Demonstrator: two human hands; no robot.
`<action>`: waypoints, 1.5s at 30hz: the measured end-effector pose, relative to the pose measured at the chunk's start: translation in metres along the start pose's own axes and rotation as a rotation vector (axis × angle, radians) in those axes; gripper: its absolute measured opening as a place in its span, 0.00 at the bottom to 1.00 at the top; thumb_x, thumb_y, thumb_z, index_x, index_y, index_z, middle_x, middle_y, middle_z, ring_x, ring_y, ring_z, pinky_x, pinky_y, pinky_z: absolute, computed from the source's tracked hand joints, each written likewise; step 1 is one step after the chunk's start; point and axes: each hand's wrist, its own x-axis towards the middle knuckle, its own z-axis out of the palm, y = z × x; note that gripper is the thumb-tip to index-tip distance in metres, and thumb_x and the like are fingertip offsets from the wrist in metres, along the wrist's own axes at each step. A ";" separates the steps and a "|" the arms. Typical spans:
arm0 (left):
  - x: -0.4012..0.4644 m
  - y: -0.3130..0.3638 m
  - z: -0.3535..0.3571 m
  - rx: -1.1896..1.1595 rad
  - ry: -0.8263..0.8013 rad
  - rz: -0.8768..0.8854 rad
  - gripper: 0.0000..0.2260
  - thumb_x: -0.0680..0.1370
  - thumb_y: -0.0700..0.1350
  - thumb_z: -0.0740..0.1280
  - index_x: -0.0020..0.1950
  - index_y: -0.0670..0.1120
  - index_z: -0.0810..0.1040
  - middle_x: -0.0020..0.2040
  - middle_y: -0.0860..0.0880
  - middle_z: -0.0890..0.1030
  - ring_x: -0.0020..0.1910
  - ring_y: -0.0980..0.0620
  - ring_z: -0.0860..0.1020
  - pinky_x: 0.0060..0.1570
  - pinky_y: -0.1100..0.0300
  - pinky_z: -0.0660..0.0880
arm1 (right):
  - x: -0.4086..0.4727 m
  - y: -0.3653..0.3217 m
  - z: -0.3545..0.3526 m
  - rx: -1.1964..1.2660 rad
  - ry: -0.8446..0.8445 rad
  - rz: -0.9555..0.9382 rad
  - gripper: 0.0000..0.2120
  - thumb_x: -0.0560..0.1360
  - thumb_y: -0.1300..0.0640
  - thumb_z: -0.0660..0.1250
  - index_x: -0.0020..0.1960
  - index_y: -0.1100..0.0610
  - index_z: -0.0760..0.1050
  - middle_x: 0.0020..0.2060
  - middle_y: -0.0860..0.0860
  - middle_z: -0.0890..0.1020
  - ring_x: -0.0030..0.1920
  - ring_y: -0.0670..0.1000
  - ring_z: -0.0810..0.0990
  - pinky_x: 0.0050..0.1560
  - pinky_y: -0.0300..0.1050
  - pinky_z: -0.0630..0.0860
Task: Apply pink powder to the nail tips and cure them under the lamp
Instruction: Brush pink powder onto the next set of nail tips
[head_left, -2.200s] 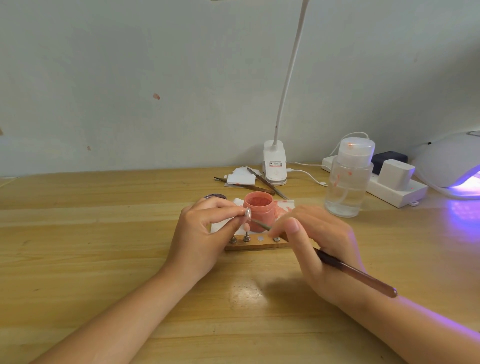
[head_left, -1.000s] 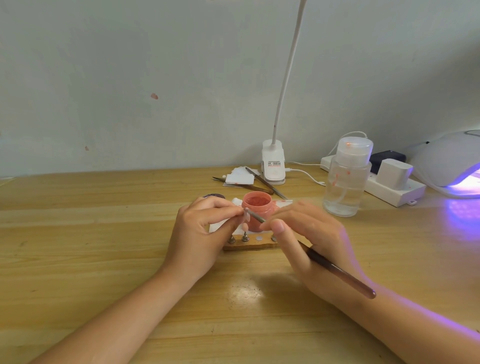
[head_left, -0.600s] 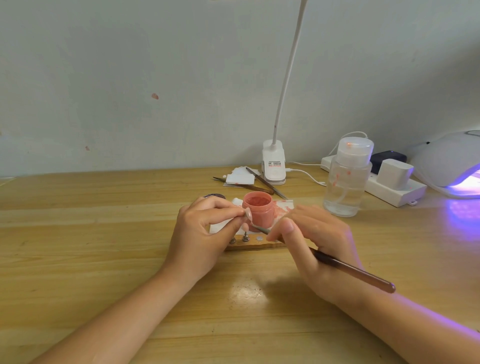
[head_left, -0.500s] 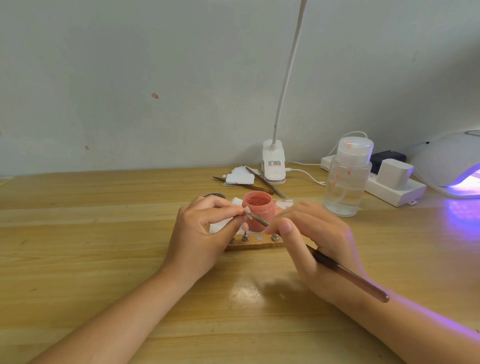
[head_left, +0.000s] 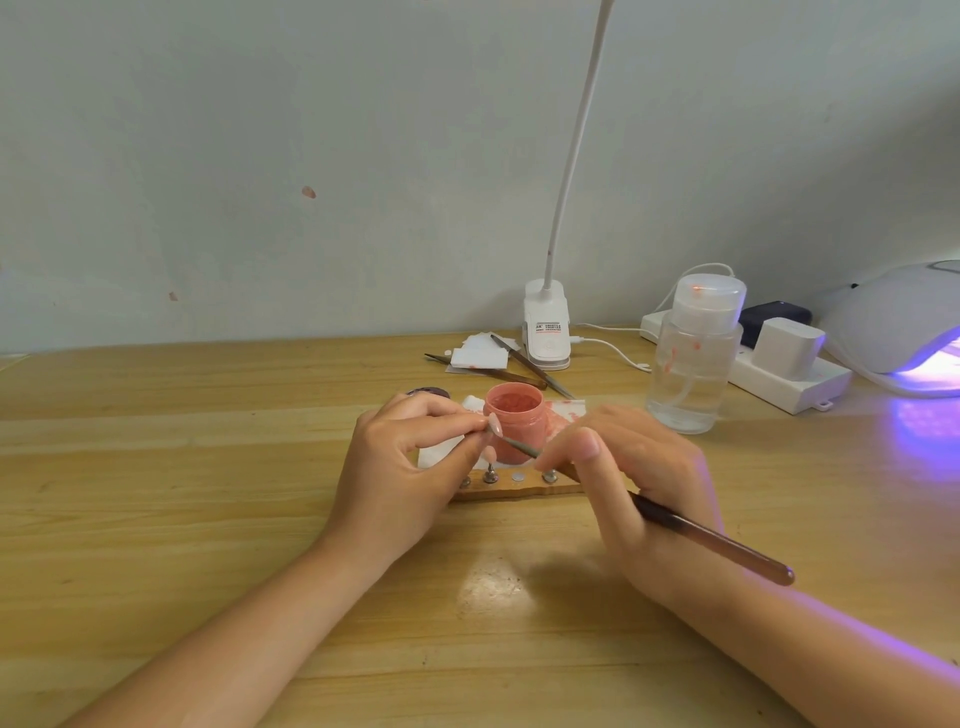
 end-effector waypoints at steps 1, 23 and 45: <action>0.000 0.000 0.000 -0.001 -0.001 0.009 0.09 0.69 0.39 0.72 0.44 0.53 0.81 0.39 0.62 0.78 0.46 0.60 0.75 0.49 0.69 0.68 | 0.000 0.000 0.000 -0.001 0.004 0.000 0.23 0.80 0.48 0.53 0.39 0.57 0.81 0.35 0.44 0.80 0.38 0.46 0.78 0.38 0.47 0.73; 0.001 -0.004 0.002 -0.016 0.026 0.059 0.06 0.69 0.43 0.70 0.45 0.51 0.81 0.40 0.60 0.80 0.42 0.63 0.76 0.45 0.74 0.69 | 0.001 -0.004 0.000 0.069 -0.040 0.097 0.26 0.79 0.47 0.51 0.37 0.59 0.80 0.34 0.38 0.78 0.37 0.40 0.76 0.40 0.38 0.69; -0.001 0.003 -0.003 -0.113 0.031 -0.110 0.07 0.68 0.38 0.73 0.37 0.50 0.81 0.39 0.56 0.82 0.43 0.64 0.78 0.44 0.74 0.70 | 0.000 -0.005 0.000 0.113 0.039 0.136 0.19 0.78 0.53 0.54 0.38 0.59 0.79 0.36 0.38 0.79 0.38 0.48 0.78 0.39 0.48 0.74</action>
